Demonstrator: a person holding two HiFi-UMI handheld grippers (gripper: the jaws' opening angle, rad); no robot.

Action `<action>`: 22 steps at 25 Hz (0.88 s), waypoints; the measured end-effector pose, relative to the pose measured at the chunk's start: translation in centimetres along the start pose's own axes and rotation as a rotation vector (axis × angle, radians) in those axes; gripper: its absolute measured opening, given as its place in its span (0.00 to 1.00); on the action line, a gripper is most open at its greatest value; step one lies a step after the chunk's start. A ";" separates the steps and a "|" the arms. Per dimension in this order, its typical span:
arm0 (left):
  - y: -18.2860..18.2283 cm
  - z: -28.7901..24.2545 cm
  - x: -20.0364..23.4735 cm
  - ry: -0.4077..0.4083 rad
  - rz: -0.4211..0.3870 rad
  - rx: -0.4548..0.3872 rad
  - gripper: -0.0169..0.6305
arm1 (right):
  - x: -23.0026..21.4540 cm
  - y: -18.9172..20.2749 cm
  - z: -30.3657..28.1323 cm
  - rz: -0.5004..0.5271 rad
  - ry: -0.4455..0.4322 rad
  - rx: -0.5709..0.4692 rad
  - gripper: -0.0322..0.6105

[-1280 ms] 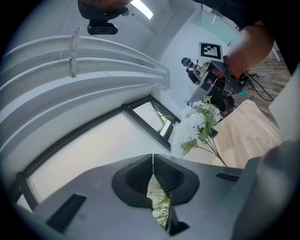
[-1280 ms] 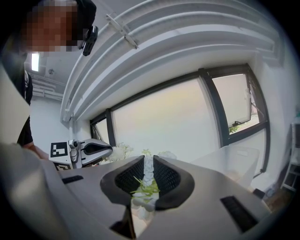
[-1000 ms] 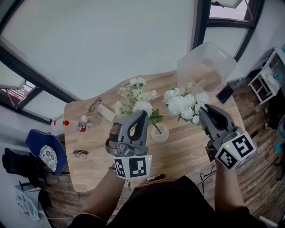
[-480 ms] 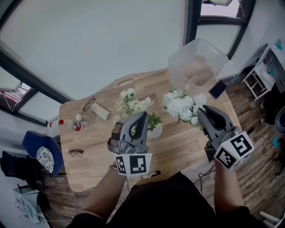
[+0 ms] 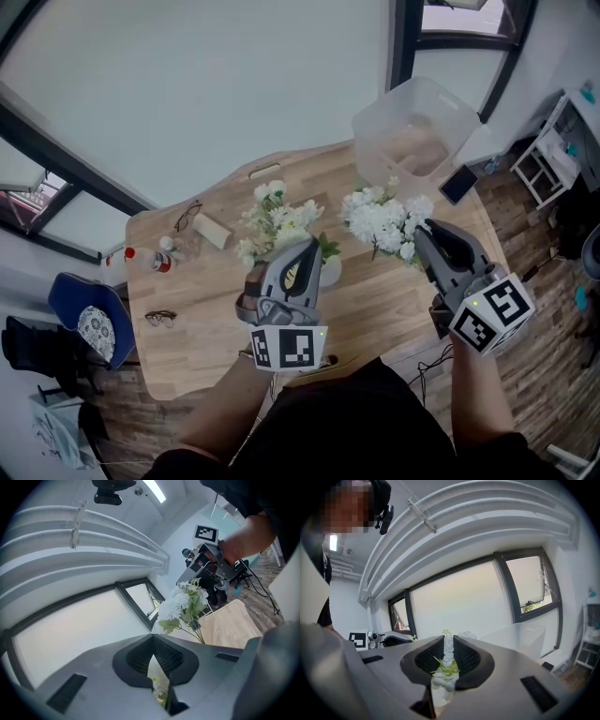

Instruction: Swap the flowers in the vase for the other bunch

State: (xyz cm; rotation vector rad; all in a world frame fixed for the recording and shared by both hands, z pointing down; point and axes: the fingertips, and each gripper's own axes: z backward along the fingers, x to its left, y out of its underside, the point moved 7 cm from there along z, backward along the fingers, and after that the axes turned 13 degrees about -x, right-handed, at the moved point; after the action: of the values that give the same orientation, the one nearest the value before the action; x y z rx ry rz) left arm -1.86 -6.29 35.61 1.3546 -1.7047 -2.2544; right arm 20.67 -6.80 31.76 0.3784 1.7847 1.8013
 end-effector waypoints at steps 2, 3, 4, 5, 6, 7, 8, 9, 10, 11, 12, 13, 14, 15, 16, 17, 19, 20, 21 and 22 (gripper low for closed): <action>-0.1 0.4 -0.2 -0.007 0.013 -0.001 0.04 | 0.0 0.0 0.0 0.001 0.000 0.001 0.17; -0.2 0.6 -0.2 -0.010 0.021 -0.001 0.04 | 0.1 0.0 0.0 0.001 -0.001 0.002 0.17; -0.2 0.8 -0.2 -0.014 0.028 -0.002 0.04 | 0.2 0.0 0.0 0.002 -0.002 0.002 0.17; -0.3 1.0 -0.3 -0.016 0.034 -0.004 0.04 | 0.2 0.0 -0.1 0.003 -0.004 0.001 0.17; -0.5 1.2 -0.3 -0.018 0.039 -0.008 0.04 | 0.3 0.0 -0.2 0.004 -0.005 0.001 0.17; -0.6 1.4 -0.4 -0.018 0.042 -0.014 0.04 | 0.4 0.0 -0.2 0.005 -0.007 0.000 0.17; -0.9 1.6 -0.5 -0.017 0.039 -0.020 0.04 | 0.5 0.0 -0.3 0.007 -0.010 0.000 0.17; -1.2 1.8 -0.7 -0.017 0.032 -0.028 0.04 | 0.7 -0.1 -0.4 0.010 -0.013 0.000 0.17; -1.6 2.0 -0.9 -0.018 0.024 -0.038 0.04 | 0.8 -0.1 -0.5 0.013 -0.017 0.001 0.17; -1.9 2.1 -0.9 -0.022 0.020 -0.047 0.04 | 1.0 -0.2 -0.6 0.017 -0.021 0.000 0.17; -2.3 2.3 -0.9 -0.027 0.021 -0.055 0.04 | 1.2 -0.3 -0.7 0.020 -0.025 0.000 0.17; -2.5 2.4 -0.8 -0.033 0.024 -0.062 0.04 | 1.3 -0.4 -0.8 0.024 -0.029 -0.002 0.17; -2.8 2.5 -0.6 -0.040 0.025 -0.069 0.04 | 1.4 -0.6 -1.0 0.028 -0.033 -0.005 0.17; -3.0 2.7 -0.2 -0.051 0.028 -0.075 0.04 | 1.5 -0.8 -1.1 0.032 -0.037 -0.007 0.17; -3.1 3.0 0.3 -0.067 0.035 -0.078 0.04 | 1.6 -1.0 -1.3 0.036 -0.041 -0.010 0.17; -3.1 3.4 0.9 -0.090 0.047 -0.080 0.04 | 1.8 -1.2 -1.4 0.039 -0.045 -0.013 0.17; -2.9 4.4 2.4 -0.146 0.077 -0.072 0.04 | 2.0 -1.5 -1.6 0.045 -0.052 -0.018 0.17; -2.7 4.9 3.0 -0.175 0.089 -0.061 0.04 | 2.1 -1.6 -1.7 0.048 -0.055 -0.019 0.17; -2.3 5.4 3.6 -0.201 0.099 -0.047 0.04 | 2.1 -1.7 -1.7 0.052 -0.057 -0.020 0.17; -1.9 5.9 4.1 -0.223 0.107 -0.033 0.04 | 2.1 -1.8 -1.8 0.058 -0.059 -0.020 0.17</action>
State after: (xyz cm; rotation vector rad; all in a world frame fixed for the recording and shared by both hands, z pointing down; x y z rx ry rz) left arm -7.25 -2.87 31.81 1.0113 -1.7444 -2.4383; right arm 18.29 -7.13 29.44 0.4748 1.7308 1.8268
